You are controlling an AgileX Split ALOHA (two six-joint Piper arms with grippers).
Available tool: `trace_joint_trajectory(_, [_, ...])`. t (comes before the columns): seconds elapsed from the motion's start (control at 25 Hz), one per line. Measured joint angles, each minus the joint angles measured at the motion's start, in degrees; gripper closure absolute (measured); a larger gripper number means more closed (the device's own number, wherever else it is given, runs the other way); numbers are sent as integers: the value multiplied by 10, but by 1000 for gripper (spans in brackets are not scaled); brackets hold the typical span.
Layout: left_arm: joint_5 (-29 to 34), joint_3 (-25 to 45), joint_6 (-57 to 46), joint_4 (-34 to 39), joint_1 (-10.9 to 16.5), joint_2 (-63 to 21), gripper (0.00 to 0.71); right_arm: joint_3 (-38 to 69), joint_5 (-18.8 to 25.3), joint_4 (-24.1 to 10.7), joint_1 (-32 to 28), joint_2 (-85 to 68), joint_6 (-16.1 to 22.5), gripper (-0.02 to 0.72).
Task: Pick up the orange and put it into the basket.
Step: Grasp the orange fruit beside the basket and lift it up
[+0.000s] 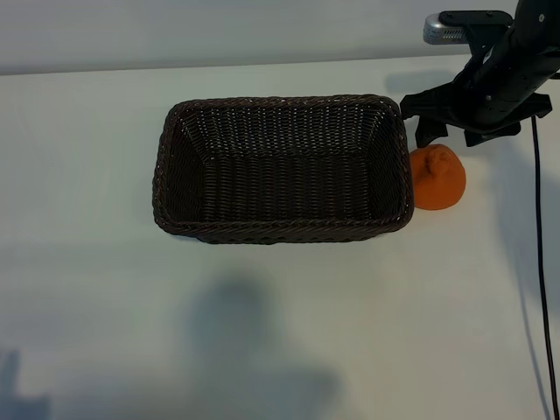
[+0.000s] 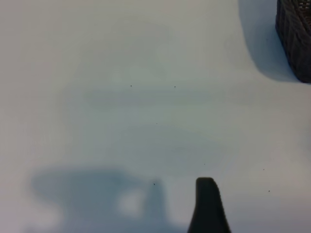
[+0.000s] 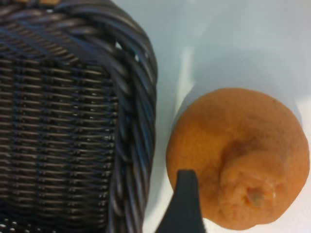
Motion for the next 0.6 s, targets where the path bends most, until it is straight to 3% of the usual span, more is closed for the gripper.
trace_joint_trajectory(0.6, [0, 0, 0, 0, 0, 0, 203, 0, 0, 0, 0, 43, -1, 107])
